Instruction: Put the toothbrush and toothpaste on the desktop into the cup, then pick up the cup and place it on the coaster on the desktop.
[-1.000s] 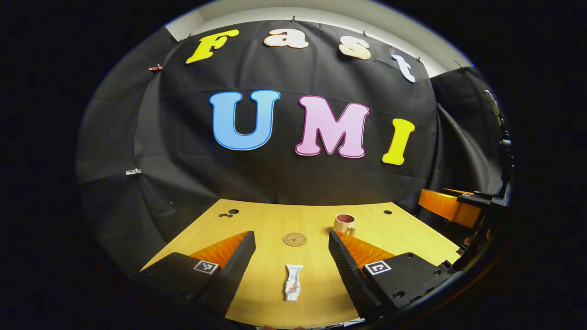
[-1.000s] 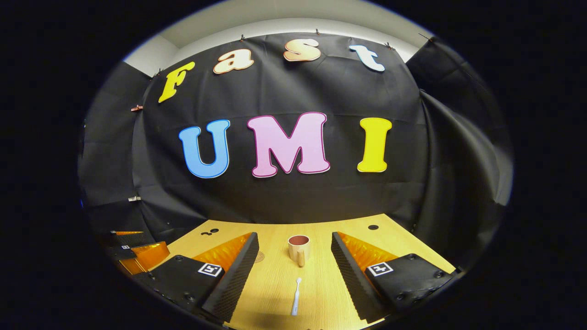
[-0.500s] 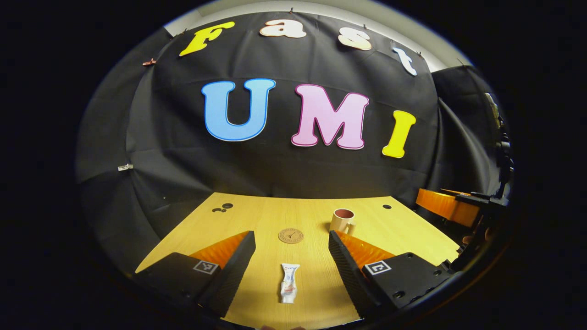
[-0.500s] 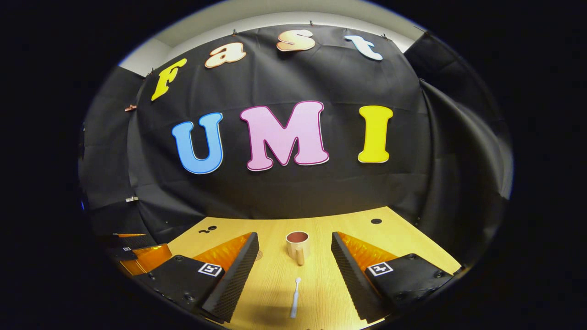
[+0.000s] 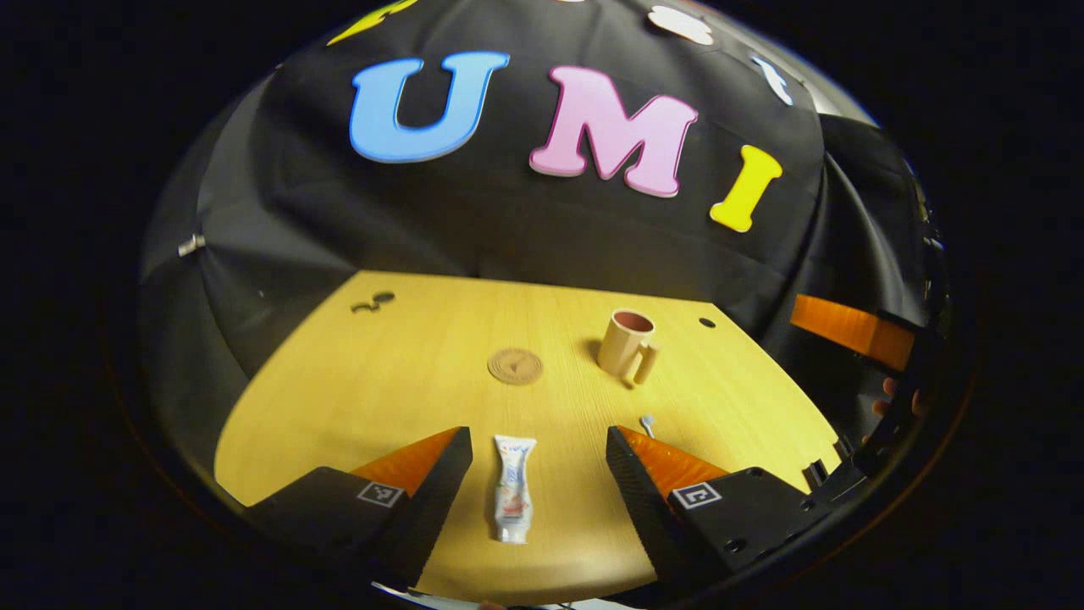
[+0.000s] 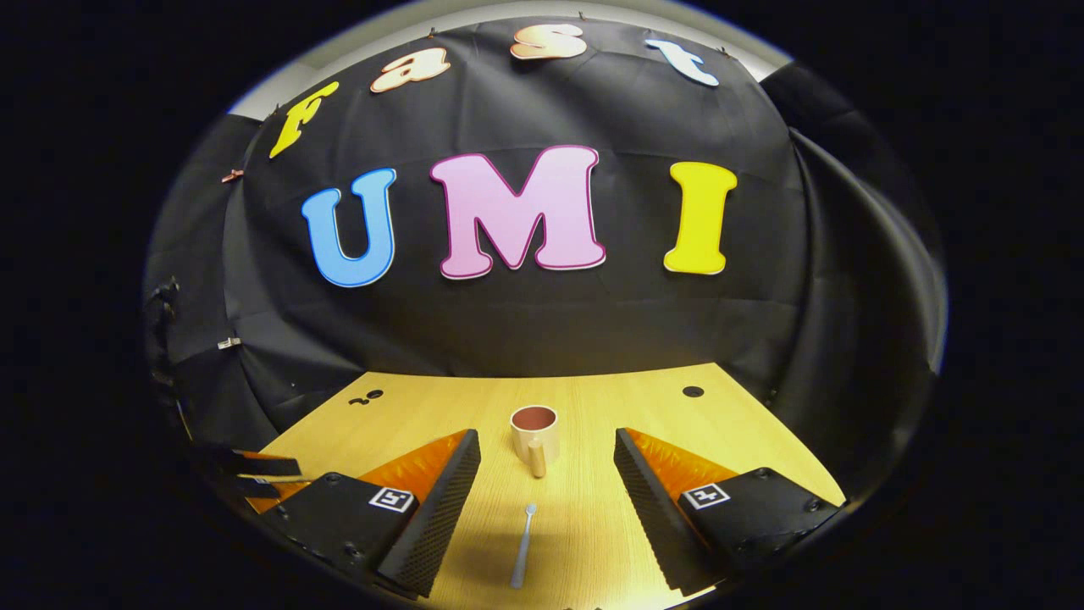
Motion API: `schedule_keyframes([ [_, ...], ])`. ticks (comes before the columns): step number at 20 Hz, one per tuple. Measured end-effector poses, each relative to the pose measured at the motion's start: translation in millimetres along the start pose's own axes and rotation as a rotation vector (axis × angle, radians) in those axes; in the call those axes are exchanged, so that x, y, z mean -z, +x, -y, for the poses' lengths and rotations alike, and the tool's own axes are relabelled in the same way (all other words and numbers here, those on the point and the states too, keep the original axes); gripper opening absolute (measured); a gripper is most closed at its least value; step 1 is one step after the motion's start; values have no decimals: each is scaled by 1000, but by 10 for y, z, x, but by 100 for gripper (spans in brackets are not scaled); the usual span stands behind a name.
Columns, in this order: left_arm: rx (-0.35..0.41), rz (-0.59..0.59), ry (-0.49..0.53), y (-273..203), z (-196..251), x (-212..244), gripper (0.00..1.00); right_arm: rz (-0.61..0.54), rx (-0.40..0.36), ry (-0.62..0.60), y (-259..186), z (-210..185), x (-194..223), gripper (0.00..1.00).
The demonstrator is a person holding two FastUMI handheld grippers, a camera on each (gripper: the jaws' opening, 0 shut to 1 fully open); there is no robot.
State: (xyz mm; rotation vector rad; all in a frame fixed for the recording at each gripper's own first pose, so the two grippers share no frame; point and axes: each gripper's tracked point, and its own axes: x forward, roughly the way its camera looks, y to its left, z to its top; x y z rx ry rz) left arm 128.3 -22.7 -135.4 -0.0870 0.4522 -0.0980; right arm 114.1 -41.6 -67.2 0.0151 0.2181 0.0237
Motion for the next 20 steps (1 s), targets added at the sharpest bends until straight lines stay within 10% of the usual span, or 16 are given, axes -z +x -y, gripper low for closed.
schedule_keyframes([
  [17,-199,-419,58,1157,-451,906,91,-236,-87,75,534,414,615,98],
  [20,-202,-453,48,1160,-429,912,76,-276,-78,85,528,430,741,98],
])
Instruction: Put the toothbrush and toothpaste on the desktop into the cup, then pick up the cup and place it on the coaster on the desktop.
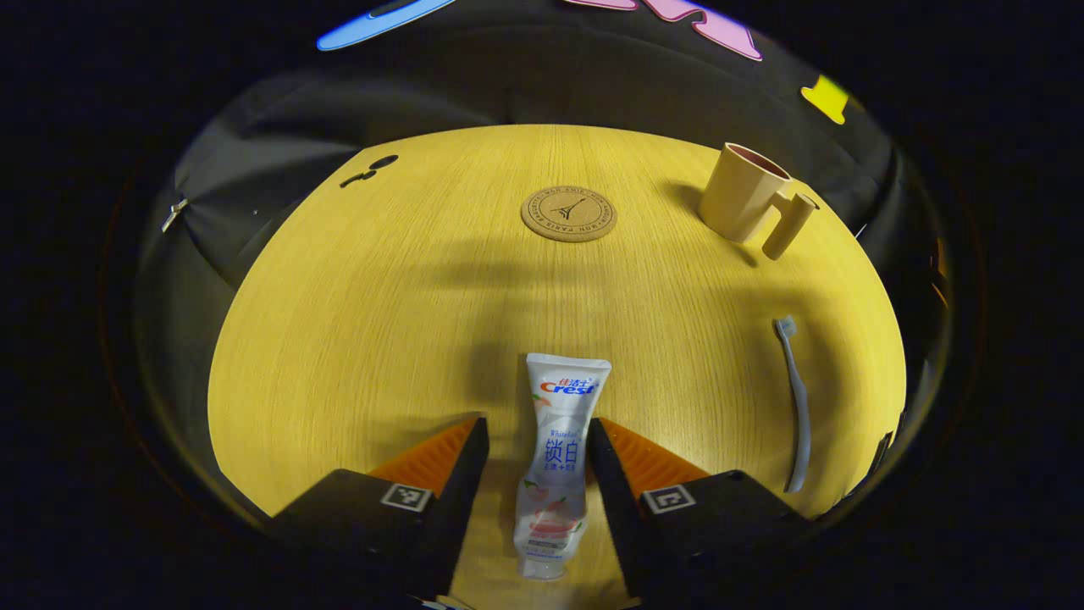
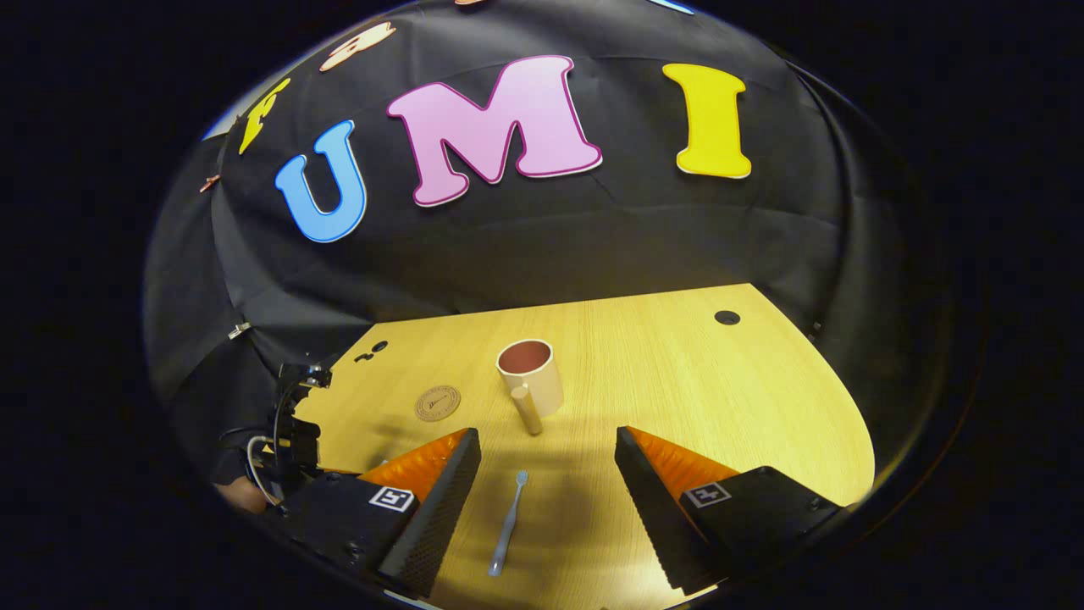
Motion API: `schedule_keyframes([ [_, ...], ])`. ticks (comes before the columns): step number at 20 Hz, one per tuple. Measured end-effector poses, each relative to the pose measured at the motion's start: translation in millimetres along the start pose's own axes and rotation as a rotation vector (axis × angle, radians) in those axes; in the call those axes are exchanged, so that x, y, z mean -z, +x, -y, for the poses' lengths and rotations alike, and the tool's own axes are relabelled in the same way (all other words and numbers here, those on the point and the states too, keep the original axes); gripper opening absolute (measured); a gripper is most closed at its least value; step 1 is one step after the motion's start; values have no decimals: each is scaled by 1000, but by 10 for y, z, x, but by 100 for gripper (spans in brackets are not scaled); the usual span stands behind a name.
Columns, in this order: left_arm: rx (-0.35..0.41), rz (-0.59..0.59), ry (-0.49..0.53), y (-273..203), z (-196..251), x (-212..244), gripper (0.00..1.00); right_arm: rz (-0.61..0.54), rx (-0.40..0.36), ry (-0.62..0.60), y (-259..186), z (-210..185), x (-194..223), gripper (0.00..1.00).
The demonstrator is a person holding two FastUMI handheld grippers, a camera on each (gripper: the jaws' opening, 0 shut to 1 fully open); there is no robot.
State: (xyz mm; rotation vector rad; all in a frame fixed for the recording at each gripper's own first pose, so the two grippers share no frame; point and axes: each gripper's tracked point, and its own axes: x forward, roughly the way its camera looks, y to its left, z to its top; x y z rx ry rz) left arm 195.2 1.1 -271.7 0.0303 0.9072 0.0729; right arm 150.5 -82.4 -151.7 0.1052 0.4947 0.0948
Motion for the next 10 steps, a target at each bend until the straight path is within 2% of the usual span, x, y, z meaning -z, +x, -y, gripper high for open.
schedule_keyframes([
  [1,0,-3,-1,-5,20,9,69,-13,-2,3,-4,-2,42,98],
  [2,-4,-3,4,-9,52,15,47,-33,-4,8,-19,-20,114,98],
  [3,-4,-4,11,1,48,19,48,-53,-7,15,-27,-43,184,98],
  [4,-1,-6,19,-6,44,17,36,-72,-11,22,-24,-71,239,98],
  [7,17,8,19,-33,63,-3,26,-145,-19,28,-1,-140,463,98],
  [10,80,16,5,-68,141,16,18,-201,-18,9,-19,-181,643,98],
])
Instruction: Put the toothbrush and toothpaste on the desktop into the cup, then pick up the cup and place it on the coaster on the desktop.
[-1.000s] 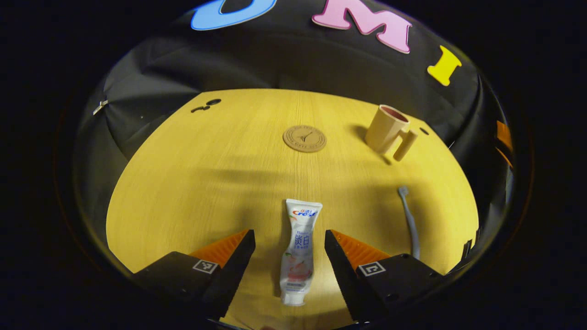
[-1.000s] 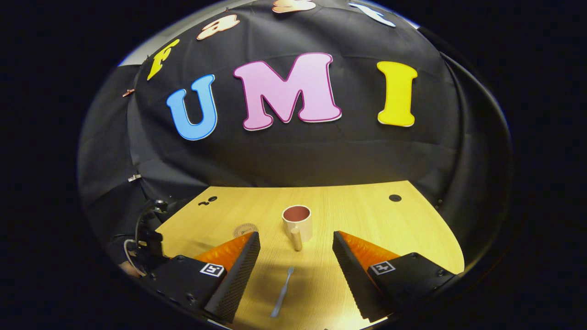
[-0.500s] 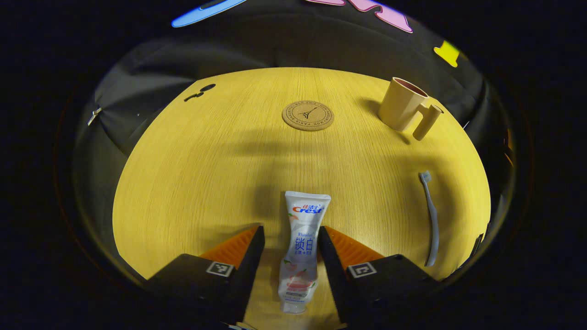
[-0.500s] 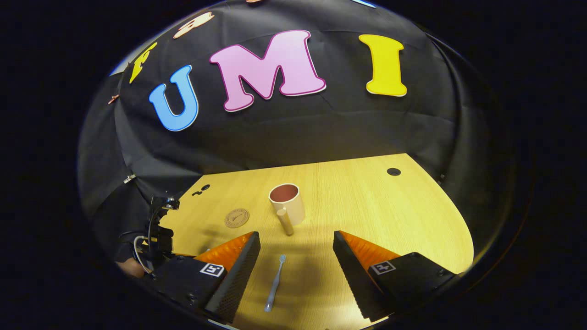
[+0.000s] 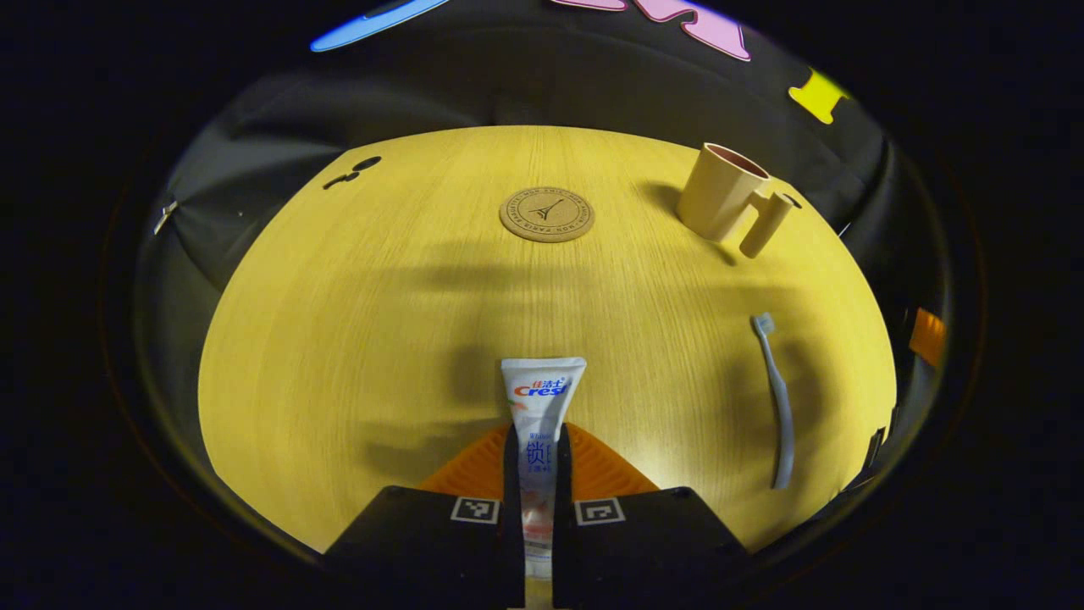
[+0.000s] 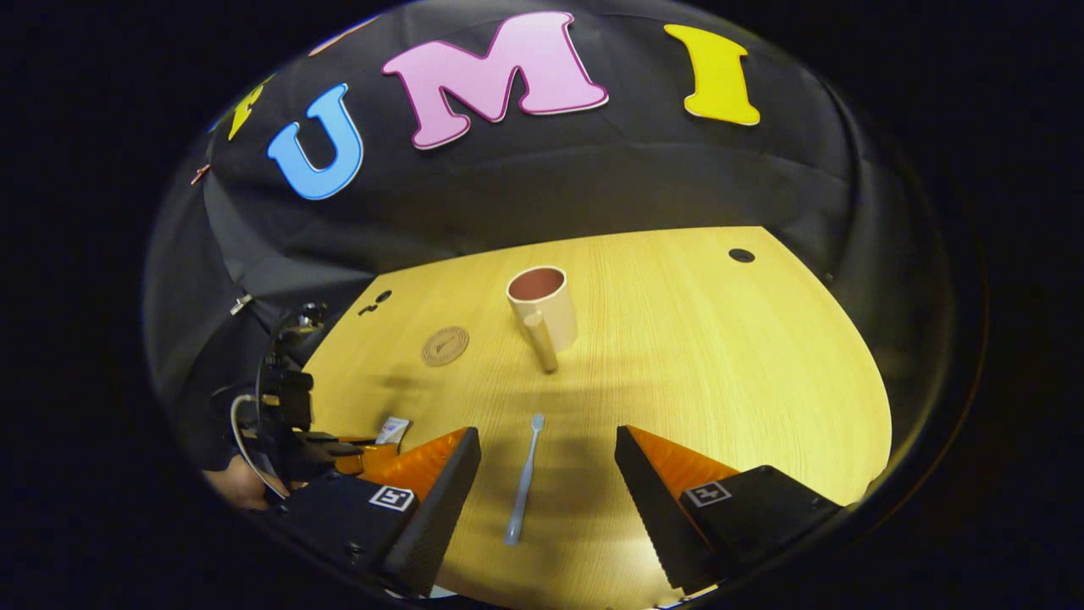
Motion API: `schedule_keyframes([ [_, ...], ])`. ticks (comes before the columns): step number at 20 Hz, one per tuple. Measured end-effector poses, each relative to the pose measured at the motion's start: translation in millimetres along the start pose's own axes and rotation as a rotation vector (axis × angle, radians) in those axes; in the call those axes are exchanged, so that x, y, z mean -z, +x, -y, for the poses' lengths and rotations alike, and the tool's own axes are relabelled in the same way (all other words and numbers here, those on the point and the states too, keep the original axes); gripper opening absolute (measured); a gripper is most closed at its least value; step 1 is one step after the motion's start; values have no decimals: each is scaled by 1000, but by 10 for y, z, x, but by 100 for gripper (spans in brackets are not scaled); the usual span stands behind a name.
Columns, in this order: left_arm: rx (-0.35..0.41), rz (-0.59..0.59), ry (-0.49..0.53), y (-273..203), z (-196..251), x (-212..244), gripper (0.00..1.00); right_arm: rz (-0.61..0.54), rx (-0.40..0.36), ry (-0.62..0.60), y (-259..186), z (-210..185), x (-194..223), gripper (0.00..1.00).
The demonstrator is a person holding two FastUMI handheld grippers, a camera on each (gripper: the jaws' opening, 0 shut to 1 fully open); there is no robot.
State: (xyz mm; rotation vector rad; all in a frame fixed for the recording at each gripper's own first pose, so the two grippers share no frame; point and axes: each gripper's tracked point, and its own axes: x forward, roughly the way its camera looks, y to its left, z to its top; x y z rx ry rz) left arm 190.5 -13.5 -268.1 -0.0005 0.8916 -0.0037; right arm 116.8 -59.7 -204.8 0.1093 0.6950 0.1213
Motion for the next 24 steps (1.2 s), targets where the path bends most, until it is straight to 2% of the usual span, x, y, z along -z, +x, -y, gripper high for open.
schedule_keyframes([
  [4,22,59,-11,-147,-9,11,15,-35,22,-15,88,-46,101,98],
  [9,50,139,-33,-601,-78,42,14,-76,56,-22,335,-79,176,99],
  [13,83,169,-106,-982,-169,210,14,-188,83,-57,588,-114,453,98],
  [18,40,169,-91,-1180,-404,557,14,-306,116,-54,763,-188,856,96],
  [24,38,152,-110,-1290,-523,819,14,-352,141,-63,846,-246,1066,91],
])
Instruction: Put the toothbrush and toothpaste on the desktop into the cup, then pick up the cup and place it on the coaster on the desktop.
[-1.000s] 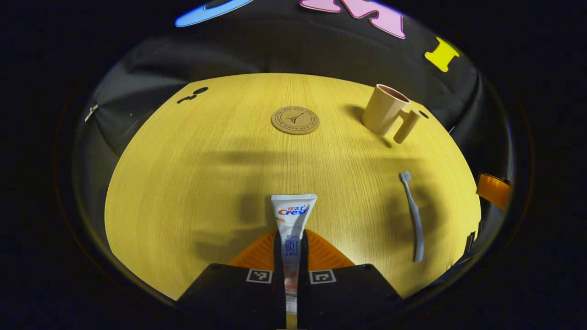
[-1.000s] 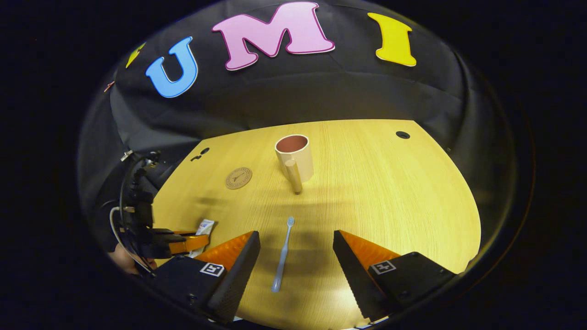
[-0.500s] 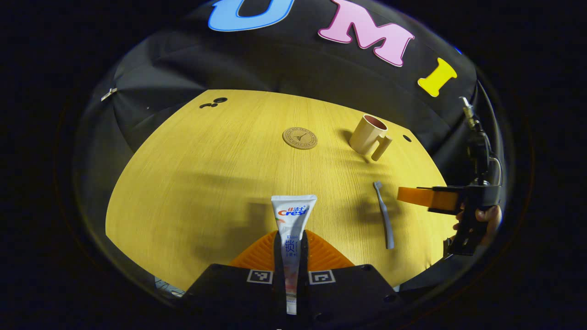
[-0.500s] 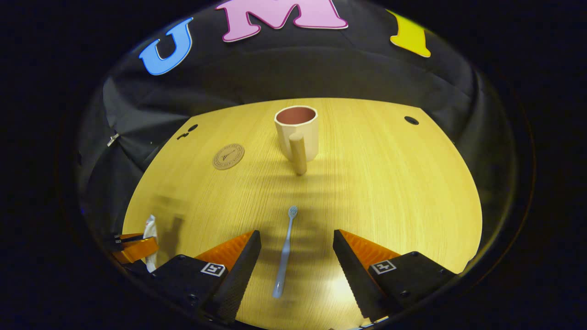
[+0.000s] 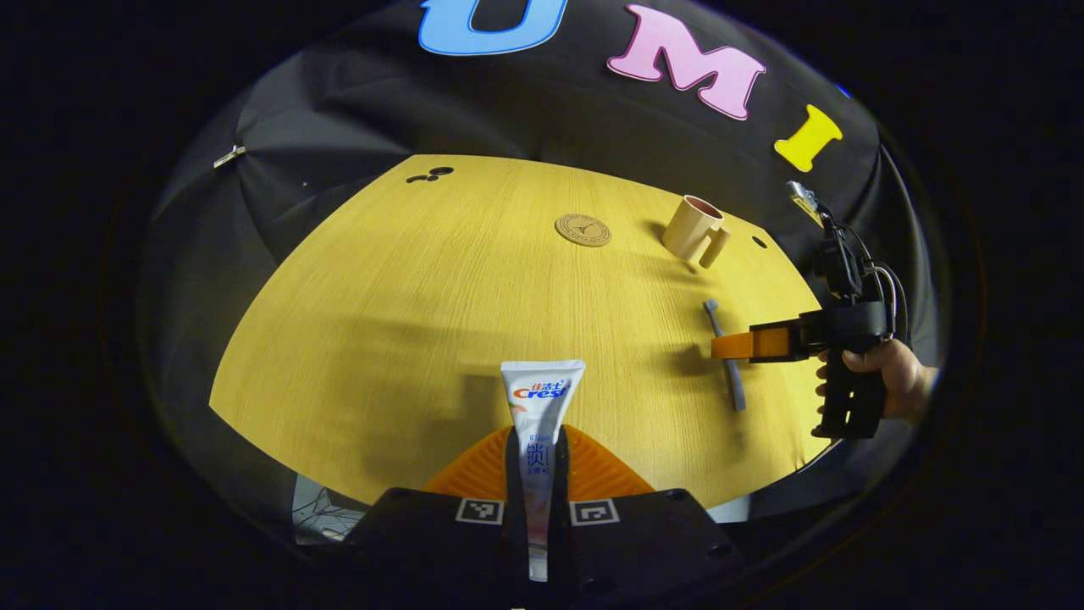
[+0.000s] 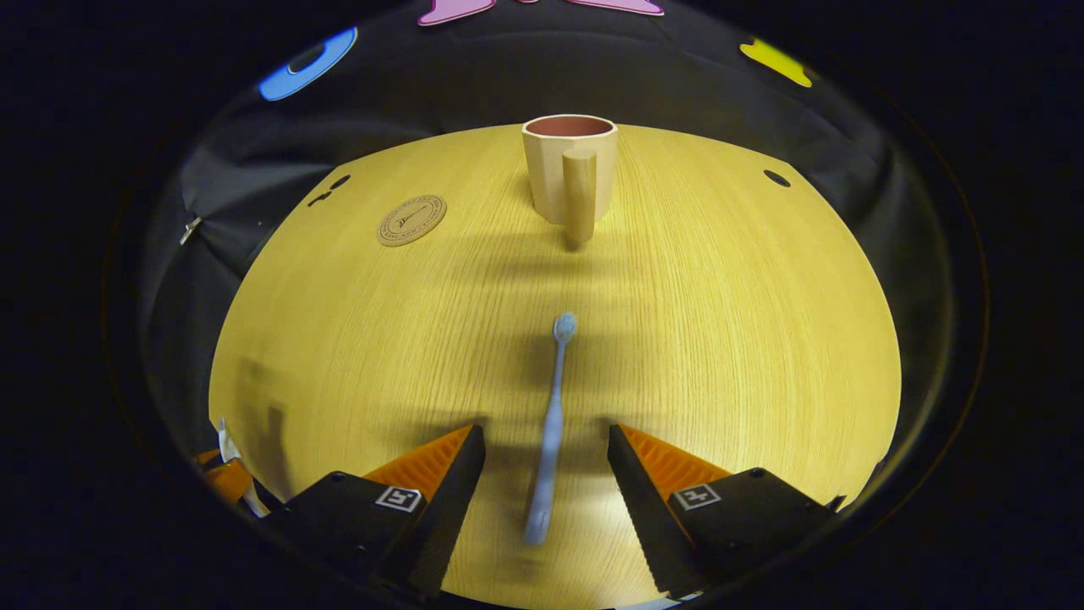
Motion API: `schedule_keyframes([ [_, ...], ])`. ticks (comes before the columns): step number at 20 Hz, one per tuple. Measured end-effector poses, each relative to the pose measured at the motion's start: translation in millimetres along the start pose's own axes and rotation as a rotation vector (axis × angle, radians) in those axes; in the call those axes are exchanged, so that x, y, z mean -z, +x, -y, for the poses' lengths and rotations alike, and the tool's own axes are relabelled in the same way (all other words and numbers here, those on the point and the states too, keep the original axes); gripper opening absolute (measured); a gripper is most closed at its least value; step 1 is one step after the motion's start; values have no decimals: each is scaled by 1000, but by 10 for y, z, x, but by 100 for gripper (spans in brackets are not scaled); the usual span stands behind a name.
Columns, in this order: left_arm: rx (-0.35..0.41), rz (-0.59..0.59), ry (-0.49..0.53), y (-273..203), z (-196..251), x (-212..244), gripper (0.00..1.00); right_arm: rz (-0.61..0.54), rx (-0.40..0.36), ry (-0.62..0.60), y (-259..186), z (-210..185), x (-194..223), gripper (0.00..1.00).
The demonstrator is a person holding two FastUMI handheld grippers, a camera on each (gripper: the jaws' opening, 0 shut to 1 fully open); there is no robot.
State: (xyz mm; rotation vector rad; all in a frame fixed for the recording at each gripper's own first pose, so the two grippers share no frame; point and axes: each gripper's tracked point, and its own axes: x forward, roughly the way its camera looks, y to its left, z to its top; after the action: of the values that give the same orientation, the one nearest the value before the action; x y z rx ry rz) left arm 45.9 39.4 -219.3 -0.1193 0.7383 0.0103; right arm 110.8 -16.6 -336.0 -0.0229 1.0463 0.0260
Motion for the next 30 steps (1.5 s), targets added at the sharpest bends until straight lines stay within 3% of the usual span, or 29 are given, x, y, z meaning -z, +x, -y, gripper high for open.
schedule_keyframes([
  [2,-1,-2,8,-28,-28,20,14,-11,5,13,12,10,24,89],
  [5,5,3,19,-56,-20,2,14,-15,10,26,50,17,50,56],
  [7,10,3,24,-53,4,-3,14,-10,14,1,53,18,62,56],
  [9,16,0,26,-42,35,-5,14,-8,34,-27,80,56,65,44],
  [10,20,-2,27,-36,60,-12,14,-12,49,-34,69,88,73,48],
  [11,22,-2,28,-26,84,-9,14,-10,51,-30,103,95,66,28],
  [12,25,-4,29,-20,109,-16,14,-11,49,-20,54,107,64,25],
  [13,28,-6,28,-6,137,-18,14,-16,40,-9,68,109,74,13],
  [14,30,-8,28,7,164,-24,14,-18,20,-6,64,85,64,17],
  [15,30,-9,29,23,197,-34,14,-8,-20,-3,74,44,52,8],
  [21,44,35,34,59,464,-331,14,49,-109,6,-126,118,-47,5],
  [27,109,197,23,-14,1062,-1291,14,145,-152,-13,-503,463,-363,5],
  [30,87,297,70,20,1351,-1904,14,219,-179,-32,-719,631,-706,5],
])
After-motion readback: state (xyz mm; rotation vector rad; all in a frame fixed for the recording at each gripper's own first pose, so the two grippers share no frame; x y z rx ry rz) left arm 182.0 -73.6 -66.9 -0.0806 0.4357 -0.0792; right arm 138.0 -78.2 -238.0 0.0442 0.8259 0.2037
